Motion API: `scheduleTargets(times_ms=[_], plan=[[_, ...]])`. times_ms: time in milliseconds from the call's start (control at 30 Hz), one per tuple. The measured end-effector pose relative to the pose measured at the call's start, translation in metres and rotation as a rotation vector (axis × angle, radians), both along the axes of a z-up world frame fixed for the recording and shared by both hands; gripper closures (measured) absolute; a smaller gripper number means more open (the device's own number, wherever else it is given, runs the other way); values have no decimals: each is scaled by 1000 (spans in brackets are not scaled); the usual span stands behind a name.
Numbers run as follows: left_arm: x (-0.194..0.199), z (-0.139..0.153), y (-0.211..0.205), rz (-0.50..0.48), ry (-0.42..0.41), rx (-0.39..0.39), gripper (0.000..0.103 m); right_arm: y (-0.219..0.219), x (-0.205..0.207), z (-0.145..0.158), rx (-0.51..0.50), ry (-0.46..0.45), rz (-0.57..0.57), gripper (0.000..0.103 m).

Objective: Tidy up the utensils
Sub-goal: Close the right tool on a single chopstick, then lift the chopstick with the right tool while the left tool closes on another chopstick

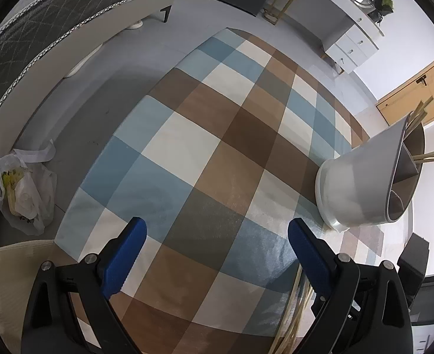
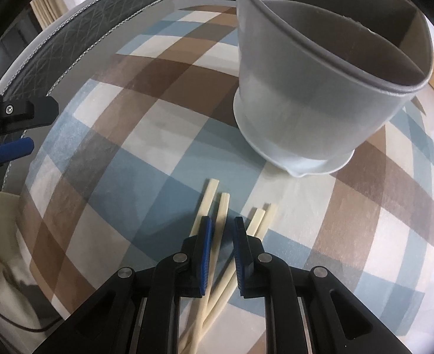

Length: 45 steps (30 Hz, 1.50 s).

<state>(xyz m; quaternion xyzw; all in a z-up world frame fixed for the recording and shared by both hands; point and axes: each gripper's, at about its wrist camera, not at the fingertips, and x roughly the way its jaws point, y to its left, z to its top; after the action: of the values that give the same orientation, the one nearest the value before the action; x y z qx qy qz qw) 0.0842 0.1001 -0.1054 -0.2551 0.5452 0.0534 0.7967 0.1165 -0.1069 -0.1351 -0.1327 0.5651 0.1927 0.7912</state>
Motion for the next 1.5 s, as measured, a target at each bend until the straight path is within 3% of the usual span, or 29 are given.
scheduleTargets(times_ms=[167,233,367,733,967,1067,1167,1367,1500], plan=[[-1,-3,1,8,11,15,9,8,3,-2,-5,-45,4,88],[-1,-3,0,3,12,25,9,10,7,-1,-2,-62,2,97],[0,-3,-8,-22,5,60,9,1,11,3,63,-59,-44,98],[2,-12,-60,-229,12,93,9,-86,-17,71,394,-157,-281,98],[6,-11,-100,-318,23,117,9,-148,-32,89,657,-192,-523,98],[13,-17,-111,-327,58,137,10,-168,-41,91,697,-211,-606,98],[18,-22,-121,-337,92,138,25,-179,-44,99,721,-226,-627,98],[26,-24,-143,-377,111,201,27,-195,-53,112,756,-303,-665,98],[27,-30,-152,-390,133,248,50,-201,-55,114,762,-320,-683,98]])
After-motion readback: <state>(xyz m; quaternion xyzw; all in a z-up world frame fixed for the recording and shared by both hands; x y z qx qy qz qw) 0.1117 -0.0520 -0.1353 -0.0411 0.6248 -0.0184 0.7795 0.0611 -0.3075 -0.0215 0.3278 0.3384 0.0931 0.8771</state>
